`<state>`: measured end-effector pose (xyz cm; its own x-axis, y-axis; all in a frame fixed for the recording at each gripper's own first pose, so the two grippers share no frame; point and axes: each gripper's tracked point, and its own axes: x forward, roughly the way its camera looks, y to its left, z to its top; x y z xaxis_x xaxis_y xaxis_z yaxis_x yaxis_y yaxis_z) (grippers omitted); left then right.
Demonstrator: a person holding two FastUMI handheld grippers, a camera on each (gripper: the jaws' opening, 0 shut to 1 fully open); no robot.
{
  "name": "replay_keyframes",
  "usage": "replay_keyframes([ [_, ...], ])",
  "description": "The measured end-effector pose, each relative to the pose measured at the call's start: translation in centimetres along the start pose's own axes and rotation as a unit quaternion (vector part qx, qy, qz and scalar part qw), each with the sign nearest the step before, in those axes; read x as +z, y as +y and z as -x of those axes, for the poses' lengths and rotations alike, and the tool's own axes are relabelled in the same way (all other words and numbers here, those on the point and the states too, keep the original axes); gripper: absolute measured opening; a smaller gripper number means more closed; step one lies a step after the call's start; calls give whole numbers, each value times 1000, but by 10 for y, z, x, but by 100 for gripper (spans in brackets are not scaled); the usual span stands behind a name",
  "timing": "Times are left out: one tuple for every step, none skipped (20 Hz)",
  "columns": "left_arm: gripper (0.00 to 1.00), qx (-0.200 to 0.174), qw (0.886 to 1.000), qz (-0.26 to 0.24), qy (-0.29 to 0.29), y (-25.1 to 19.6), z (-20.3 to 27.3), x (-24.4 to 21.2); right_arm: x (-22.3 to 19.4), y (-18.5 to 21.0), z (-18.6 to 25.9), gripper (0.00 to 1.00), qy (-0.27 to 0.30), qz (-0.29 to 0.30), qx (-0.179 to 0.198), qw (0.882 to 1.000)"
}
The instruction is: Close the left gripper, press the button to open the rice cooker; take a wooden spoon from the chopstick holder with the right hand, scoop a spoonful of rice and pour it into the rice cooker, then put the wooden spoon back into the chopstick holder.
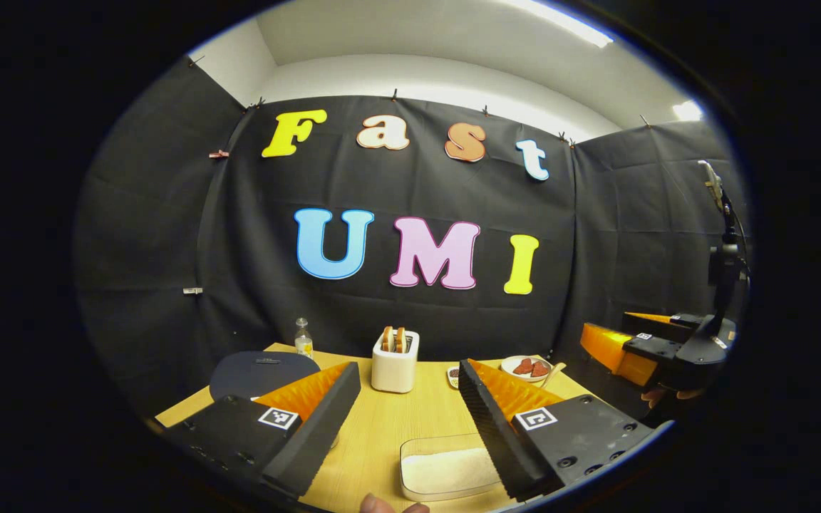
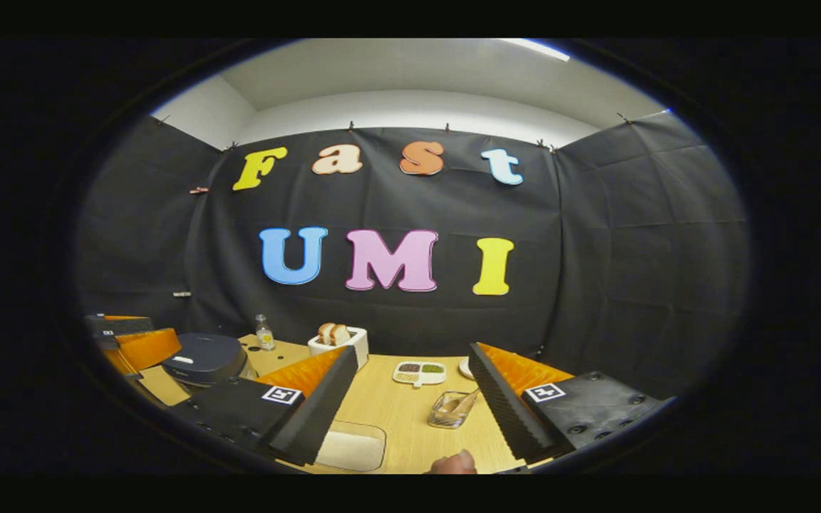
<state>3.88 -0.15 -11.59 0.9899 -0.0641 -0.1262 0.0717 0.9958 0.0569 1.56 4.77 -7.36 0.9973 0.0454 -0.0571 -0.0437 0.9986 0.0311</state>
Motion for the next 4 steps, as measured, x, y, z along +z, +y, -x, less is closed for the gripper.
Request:
replay_keyframes([
  [95, 2, 1000, 1, -3, 1, 1, 1, 0, 2, 1, 98, -3, 4, 4, 1000],
  [95, 3, 1000, 1, -3, 1, 3, 1, -2, 5, 2, 98, 0, 4, 9, 1000],
  [95, 7, 1000, -1, -2, 3, 4, 0, -7, 8, 3, 98, 6, 1, 15, 1000],
  [95, 11, 1000, -3, -2, 6, 5, -1, -10, 10, 3, 95, 11, 0, 18, 1000],
])
